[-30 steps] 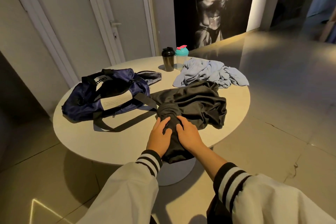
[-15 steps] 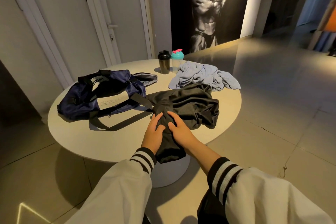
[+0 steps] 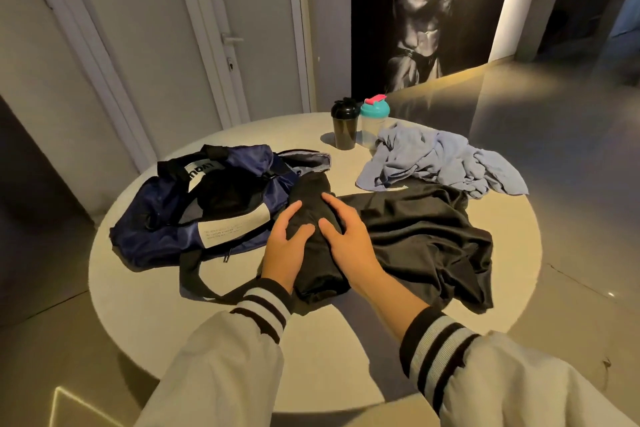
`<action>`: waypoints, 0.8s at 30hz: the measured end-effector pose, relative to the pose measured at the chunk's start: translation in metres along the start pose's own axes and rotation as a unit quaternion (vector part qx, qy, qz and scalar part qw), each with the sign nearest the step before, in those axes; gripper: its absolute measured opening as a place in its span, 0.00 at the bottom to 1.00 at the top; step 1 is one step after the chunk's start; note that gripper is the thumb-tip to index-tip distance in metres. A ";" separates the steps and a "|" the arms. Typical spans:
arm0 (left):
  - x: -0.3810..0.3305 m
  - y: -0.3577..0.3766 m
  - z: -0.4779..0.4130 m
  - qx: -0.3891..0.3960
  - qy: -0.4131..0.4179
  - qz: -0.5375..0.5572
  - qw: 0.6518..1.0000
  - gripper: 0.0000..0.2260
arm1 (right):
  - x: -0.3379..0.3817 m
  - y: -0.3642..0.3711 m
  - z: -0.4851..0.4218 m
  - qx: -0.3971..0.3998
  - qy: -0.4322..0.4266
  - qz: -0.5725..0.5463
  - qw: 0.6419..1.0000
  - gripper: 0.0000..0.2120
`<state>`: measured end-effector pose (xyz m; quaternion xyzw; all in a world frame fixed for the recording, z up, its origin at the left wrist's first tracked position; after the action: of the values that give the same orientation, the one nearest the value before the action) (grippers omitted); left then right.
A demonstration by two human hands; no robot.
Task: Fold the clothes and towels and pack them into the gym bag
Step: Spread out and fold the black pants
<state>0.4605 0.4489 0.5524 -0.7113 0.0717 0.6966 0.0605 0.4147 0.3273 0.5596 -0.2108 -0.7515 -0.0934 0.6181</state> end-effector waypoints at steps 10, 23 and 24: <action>-0.071 -0.005 -0.038 -0.017 -0.122 0.041 0.992 0.15 | 0.057 0.014 -0.053 0.028 0.080 0.013 0.996 0.20; -0.195 -0.069 -0.065 -0.044 -0.108 -0.089 0.989 0.19 | 0.163 0.066 -0.111 0.141 0.223 -0.028 0.964 0.21; -0.192 -0.079 -0.069 -0.040 -0.116 -0.108 0.987 0.19 | 0.162 0.076 -0.112 0.154 0.240 -0.028 0.958 0.21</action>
<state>0.5393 0.5175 0.7443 -0.6311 -0.0406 0.7660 0.1150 0.5235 0.3829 0.7323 -0.0637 -0.5916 -0.0418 0.8026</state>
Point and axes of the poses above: each hand's wrist, its own z-axis away from the middle knuckle, its own y-axis out of the palm, x = y × z, the point moved 1 cm from there along -z, towards the middle knuckle, and after that the axes turned 2 degrees about -x, right-handed, at the moved point
